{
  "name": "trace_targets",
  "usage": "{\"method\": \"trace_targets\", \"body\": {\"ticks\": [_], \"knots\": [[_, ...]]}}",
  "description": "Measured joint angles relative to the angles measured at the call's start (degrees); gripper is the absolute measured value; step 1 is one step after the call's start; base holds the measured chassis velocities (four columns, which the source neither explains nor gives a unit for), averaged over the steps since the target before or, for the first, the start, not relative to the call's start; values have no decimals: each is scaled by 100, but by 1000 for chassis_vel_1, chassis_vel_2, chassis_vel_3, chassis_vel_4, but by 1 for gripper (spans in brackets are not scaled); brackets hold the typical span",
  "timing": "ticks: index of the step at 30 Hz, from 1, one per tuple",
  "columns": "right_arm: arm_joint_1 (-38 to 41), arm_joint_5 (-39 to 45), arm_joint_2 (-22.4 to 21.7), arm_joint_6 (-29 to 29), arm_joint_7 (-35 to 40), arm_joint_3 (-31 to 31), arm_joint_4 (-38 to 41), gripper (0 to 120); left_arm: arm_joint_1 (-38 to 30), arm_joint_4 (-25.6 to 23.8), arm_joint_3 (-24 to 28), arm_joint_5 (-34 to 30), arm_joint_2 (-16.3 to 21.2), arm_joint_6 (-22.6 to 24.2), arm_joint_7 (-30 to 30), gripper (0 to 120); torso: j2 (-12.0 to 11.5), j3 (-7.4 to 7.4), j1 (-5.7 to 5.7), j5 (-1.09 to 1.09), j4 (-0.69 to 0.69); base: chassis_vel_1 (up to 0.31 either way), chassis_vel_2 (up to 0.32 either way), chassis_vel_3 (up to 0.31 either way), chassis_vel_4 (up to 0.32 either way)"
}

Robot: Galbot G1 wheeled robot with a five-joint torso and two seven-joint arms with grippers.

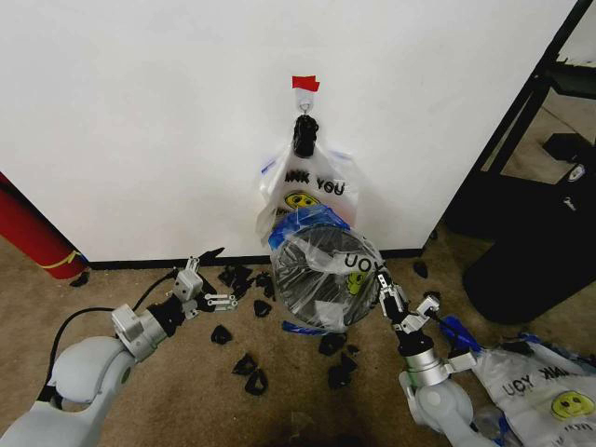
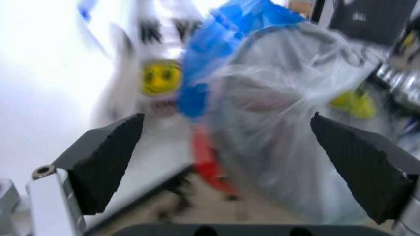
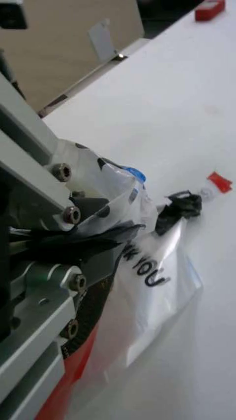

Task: Pick up the garbage bag from the wall and place it over the trash bin.

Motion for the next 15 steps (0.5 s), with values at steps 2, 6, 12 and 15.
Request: {"method": "trace_targets", "body": {"ticks": [2, 6, 12, 15], "knots": [[1, -117, 15, 72, -62, 2, 0, 1, -33, -531, 342, -721, -53, 1098, -1293, 100, 0, 0, 0, 0, -1, 0, 0, 0, 0], [0, -246, 39, 149, -165, -4, 0, 1, -175, -979, 593, -1824, -291, 2159, -2651, 97, 0, 0, 0, 0, -1, 0, 0, 0, 0], [-40, -348, 42, 208, -295, -31, 18, 1, -179, -988, 709, -1900, -400, 2425, -3158, 97, 0, 0, 0, 0, 0, 0, 0, 0, 0], [-63, -462, 44, 247, -379, -61, 28, 1, -183, -943, 754, -1925, -472, 2470, -3309, 97, 0, 0, 0, -1, 0, 0, 0, 0, 0]]}}
